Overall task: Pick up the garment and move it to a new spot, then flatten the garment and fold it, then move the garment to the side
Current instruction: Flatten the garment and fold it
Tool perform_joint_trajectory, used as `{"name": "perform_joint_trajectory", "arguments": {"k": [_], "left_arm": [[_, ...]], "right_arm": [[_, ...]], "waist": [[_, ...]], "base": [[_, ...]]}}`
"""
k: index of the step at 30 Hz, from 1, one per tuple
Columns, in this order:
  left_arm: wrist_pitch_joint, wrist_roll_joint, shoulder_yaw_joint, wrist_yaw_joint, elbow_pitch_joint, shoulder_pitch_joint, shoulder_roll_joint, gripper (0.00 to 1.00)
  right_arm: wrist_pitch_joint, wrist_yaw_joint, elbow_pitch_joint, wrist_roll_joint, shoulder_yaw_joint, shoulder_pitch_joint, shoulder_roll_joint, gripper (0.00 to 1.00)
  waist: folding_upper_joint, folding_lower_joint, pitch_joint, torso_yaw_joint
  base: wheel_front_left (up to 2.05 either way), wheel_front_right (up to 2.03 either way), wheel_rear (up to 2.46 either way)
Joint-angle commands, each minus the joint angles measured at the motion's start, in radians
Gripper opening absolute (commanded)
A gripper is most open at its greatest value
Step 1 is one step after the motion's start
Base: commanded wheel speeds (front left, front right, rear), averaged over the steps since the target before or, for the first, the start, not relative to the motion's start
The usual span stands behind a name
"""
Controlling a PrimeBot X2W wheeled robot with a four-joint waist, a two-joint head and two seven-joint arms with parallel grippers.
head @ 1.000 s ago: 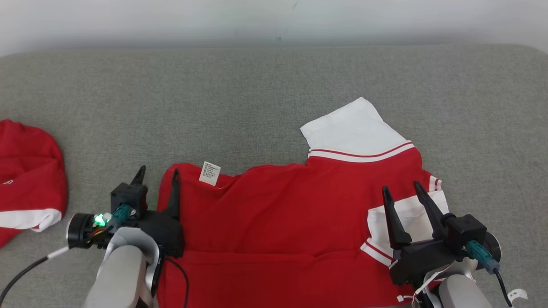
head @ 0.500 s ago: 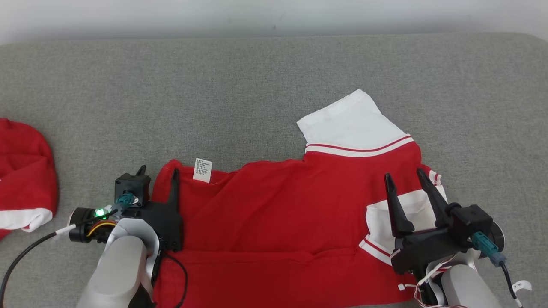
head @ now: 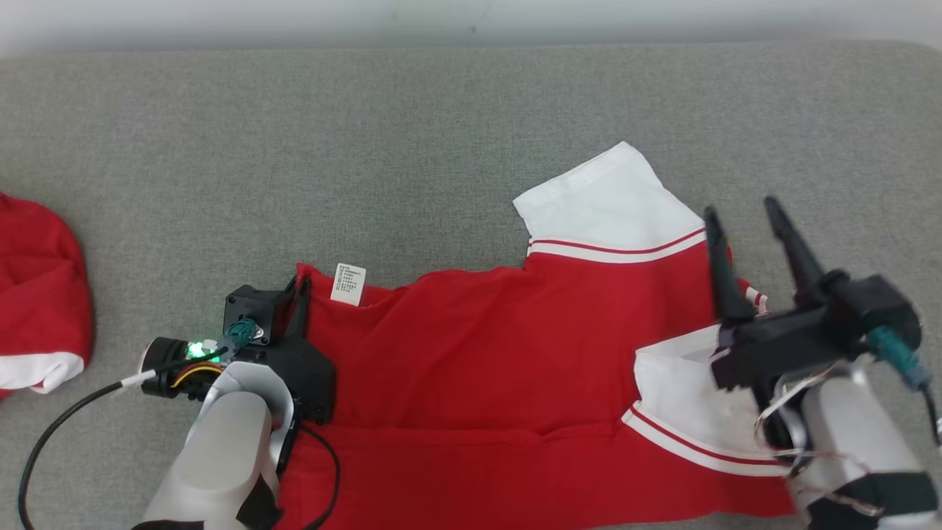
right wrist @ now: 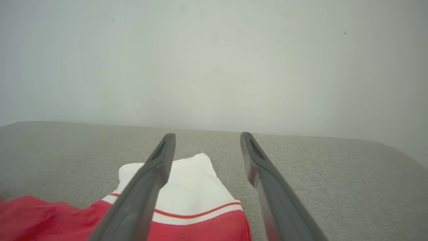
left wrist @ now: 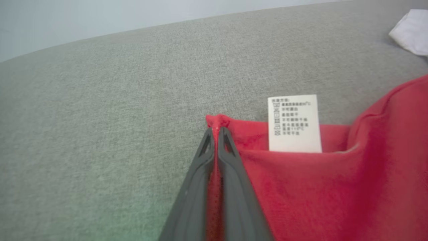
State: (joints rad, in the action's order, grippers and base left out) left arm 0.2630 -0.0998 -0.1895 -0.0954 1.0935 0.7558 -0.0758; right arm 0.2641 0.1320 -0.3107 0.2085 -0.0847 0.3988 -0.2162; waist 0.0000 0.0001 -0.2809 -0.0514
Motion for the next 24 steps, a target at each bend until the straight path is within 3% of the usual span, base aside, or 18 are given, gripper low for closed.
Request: {"name": "perform_joint_trajectory", "arguments": {"k": [1,7,16,24], "left_arm": [[0.002,-0.005,-0.001,0.006,-0.003,0.003,0.005,0.00],[0.003,-0.010,-0.008,0.025,-0.067,-0.006,0.013,0.00],[0.003,-0.020,-0.047,0.019,-0.115,0.006,0.024,0.00],[0.002,-0.040,-0.074,0.026,-0.120,0.022,0.022,0.00]], "right_arm": [[0.000,-0.003,-0.028,0.010,-0.012,0.040,-0.029,1.00],[-0.082,-0.003,-0.230,0.071,-0.103,0.230,-0.127,1.00],[-0.261,-0.003,-0.449,0.176,-0.250,0.475,-0.181,1.00],[-0.444,-0.003,-0.596,0.252,-0.336,0.592,-0.196,1.00]], "waist": [[0.0000,-0.0001,-0.010,0.011],[0.0000,-0.0001,-0.029,0.052],[0.0000,-0.0001,-0.073,0.119],[0.0000,-0.0001,-0.095,0.143]], "base": [[0.00,0.00,0.00],[0.00,0.00,0.00],[0.00,0.00,0.00],[0.00,0.00,0.00]]}}
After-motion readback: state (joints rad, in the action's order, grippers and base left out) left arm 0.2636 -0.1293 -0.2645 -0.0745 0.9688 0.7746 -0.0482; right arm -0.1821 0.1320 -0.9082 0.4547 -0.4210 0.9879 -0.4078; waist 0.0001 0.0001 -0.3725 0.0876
